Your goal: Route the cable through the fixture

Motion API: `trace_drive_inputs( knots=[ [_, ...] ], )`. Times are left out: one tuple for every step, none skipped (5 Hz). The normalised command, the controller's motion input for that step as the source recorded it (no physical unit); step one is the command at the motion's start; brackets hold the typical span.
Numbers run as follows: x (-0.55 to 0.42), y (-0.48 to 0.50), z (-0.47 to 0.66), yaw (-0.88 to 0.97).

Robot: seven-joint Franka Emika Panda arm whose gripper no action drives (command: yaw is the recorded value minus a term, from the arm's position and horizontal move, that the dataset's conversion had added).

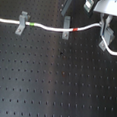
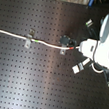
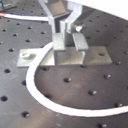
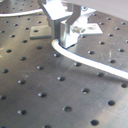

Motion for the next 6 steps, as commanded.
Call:
trace_drive_inputs(
  knots=[
    [-0.048,0.006,-0.1,-0.04],
    [-0.234,0.051,-0.31,-0.08],
    [-0.215,0.056,-0.3,-0.03],
    [-0.193,0.073,-0.23,0.0],
    [-0.222,0.081,-0.19,0.0],
    [-0.219,0.063,-0.19,-0.04]
  ],
)
